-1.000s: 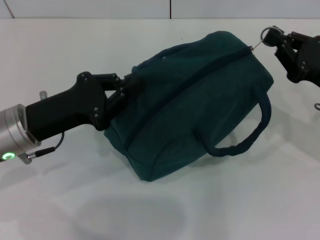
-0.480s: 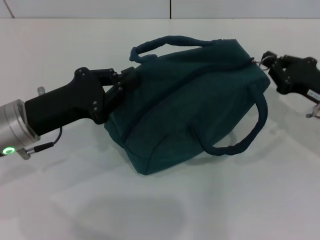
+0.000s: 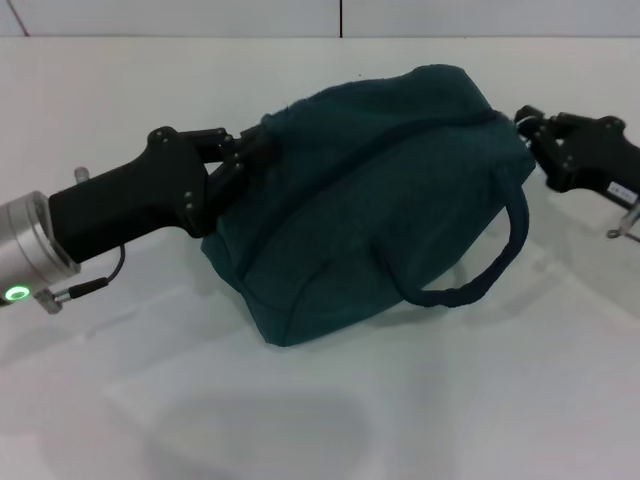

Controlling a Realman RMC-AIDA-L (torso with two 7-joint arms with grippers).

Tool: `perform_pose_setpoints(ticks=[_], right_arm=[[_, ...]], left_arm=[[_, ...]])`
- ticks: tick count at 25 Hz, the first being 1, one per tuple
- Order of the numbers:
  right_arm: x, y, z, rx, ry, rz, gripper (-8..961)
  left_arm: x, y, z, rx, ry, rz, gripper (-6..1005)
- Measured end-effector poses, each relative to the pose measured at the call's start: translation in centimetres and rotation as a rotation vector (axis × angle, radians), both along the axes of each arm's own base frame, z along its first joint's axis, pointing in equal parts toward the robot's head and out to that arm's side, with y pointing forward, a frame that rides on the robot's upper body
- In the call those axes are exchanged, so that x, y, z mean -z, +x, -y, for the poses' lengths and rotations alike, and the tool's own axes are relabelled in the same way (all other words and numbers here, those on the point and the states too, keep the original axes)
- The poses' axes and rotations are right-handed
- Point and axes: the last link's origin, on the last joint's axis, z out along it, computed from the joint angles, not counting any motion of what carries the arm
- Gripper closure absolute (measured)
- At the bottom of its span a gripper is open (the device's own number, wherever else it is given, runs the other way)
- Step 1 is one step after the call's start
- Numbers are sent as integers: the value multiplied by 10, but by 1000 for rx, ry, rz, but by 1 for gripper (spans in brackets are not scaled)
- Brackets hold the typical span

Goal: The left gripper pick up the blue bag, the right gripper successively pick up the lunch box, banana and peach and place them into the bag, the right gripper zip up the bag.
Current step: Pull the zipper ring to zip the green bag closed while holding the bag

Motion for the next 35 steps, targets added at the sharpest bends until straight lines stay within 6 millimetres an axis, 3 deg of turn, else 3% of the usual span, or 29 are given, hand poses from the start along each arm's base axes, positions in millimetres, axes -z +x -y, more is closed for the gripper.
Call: perform_pose_setpoints(ticks=[7,17,22,27,33,35], right_arm=[[-8,10,0,32,58,9,938],[13,13,-3,49,9,86,938],[11,10,0,25,10,68,938],[9,13,1,32,18,65,939],[10,14,4,32,15,66,939],[11,14,4,32,14,65,939]], left_arm=[[-8,3,-7,-35,-16,44,941],[-7,5,-12,-50,-35,44,940],[-9,12,-14,-28,-50,46,906],[-16,35,-26,32,-101,5,847],[-2,80,-57,68,-259,-169,642],[4,90,-68,48,-298,-236,635]])
